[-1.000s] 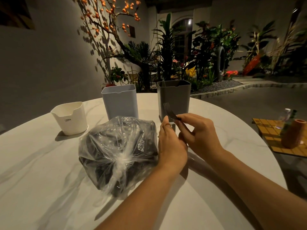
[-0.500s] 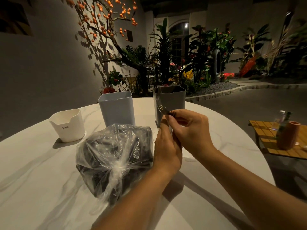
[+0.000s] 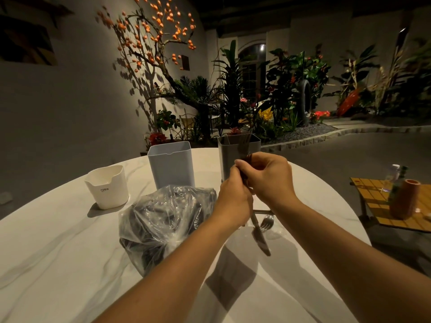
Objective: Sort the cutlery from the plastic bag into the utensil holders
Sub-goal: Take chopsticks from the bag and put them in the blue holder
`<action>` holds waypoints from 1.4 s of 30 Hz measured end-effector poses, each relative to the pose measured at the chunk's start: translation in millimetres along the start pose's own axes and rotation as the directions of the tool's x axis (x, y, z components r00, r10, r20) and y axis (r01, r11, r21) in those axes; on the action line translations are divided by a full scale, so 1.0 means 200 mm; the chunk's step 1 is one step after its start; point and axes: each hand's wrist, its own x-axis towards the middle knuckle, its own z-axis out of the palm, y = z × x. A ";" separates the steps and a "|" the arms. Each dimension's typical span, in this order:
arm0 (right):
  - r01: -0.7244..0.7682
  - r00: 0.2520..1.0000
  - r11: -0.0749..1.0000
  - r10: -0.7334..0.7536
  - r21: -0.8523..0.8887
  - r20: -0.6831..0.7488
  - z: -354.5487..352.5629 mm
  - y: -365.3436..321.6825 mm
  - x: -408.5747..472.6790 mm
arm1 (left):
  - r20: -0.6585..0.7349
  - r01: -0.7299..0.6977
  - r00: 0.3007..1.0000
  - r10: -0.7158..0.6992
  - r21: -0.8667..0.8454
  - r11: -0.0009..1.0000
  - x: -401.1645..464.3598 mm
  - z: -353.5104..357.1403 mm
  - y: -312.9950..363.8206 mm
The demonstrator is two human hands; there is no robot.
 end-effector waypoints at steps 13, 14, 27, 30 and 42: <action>-0.205 0.964 0.940 0.145 0.271 0.223 -0.04 0.00 0.04 | -0.048 0.119 0.991 -0.128 -0.160 0.980 0.04 0.03 0.03; -0.205 0.961 0.943 0.144 0.261 0.235 -0.05 0.00 0.05 | -0.004 0.145 0.989 -0.151 -0.241 0.960 0.04 0.02 0.04; -0.203 0.965 0.934 0.140 0.293 0.223 -0.03 -0.15 0.17 | 0.229 0.261 0.957 -0.179 -0.400 0.879 0.03 -0.10 0.16; -0.075 0.982 0.985 0.046 0.153 0.185 0.03 -0.18 0.20 | 0.079 0.145 0.989 -0.126 -0.323 0.935 0.06 -0.16 0.17; 0.312 0.933 0.950 -0.302 -0.018 0.194 0.36 -0.46 0.35 | -0.326 -0.098 0.940 0.098 0.014 0.995 0.30 -0.63 0.12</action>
